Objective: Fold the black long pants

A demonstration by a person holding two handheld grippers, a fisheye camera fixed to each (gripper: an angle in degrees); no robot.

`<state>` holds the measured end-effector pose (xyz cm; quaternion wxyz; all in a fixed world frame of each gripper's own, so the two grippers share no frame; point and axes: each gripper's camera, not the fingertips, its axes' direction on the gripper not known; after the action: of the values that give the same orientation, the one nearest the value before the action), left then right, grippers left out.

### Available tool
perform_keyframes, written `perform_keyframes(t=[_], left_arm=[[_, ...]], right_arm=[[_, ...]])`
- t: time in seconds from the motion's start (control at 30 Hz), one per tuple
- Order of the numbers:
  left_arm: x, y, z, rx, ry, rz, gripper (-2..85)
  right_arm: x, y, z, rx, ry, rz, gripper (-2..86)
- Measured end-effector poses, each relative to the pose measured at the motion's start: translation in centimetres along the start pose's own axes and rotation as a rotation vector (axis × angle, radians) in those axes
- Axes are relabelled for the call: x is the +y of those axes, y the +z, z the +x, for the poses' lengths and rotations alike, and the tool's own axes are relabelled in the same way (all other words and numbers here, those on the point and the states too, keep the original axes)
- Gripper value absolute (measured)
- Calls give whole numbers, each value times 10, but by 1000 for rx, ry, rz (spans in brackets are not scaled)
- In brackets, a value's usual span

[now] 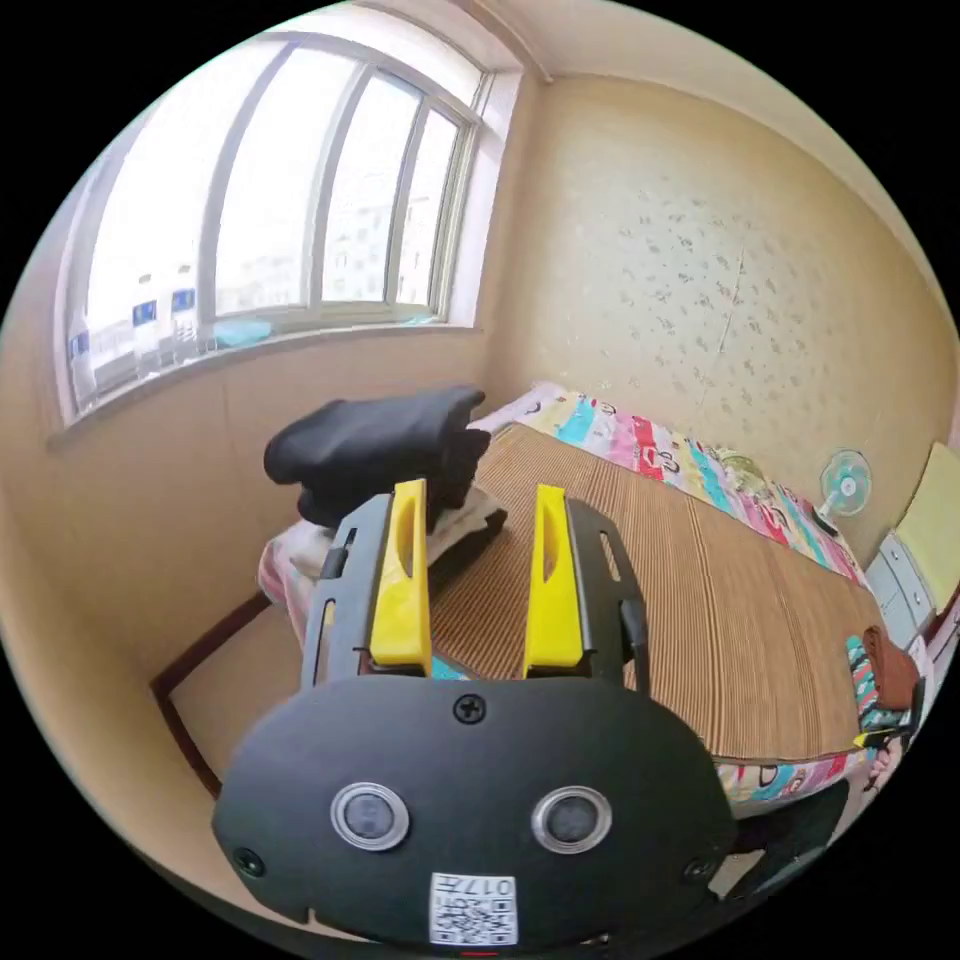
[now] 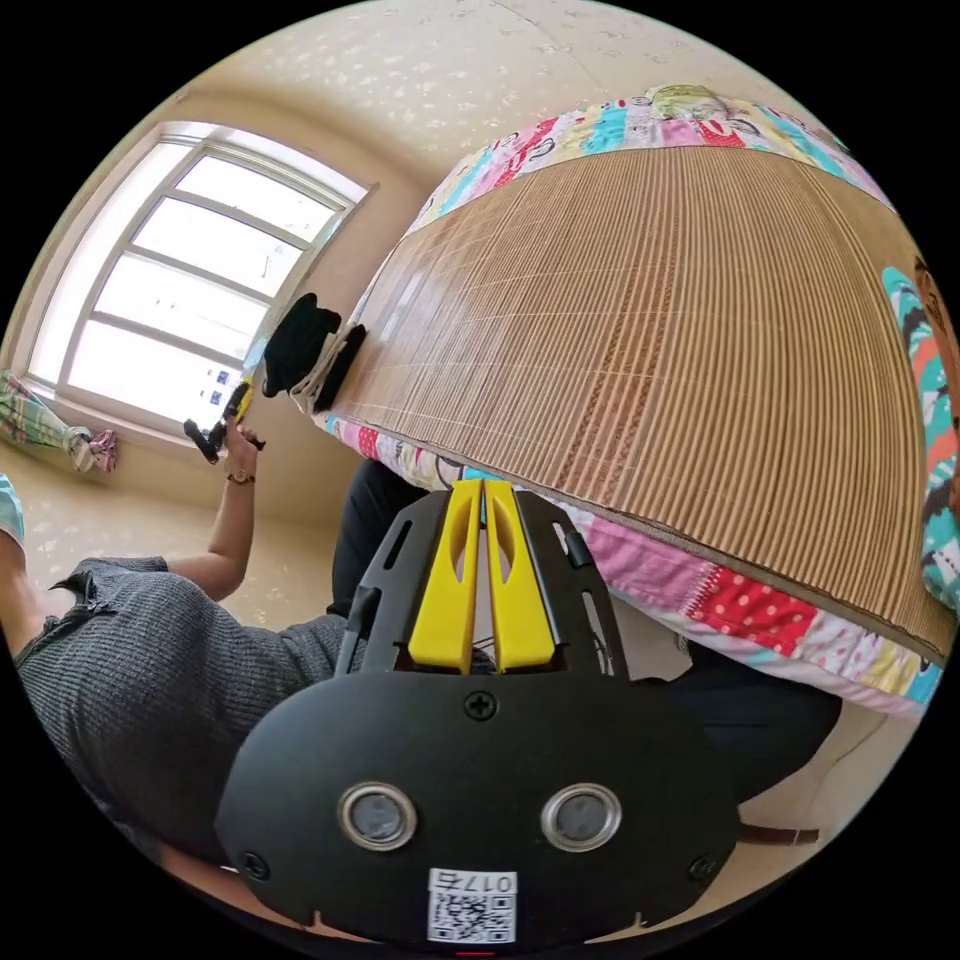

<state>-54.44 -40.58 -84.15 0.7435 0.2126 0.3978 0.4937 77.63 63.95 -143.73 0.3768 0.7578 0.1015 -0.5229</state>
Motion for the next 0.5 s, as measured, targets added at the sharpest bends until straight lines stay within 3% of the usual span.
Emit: perform_keyframes(t=[0.13, 0.23, 0.33, 0.5], left_arm=[[-118, 93, -1, -113, 79, -166, 176], [-130, 180, -35, -118, -122, -430, 135], [-124, 171, -65, 30, -496, -345, 90], [-157, 146, 12, 355, -410, -328, 45]], right_arm=[[14, -14, 7, 76, 48, 23, 2], [22, -14, 13, 59, 78, 50, 2], [29, -13, 16, 17, 85, 72, 2], [31, -27, 32, 45, 82, 75, 2]])
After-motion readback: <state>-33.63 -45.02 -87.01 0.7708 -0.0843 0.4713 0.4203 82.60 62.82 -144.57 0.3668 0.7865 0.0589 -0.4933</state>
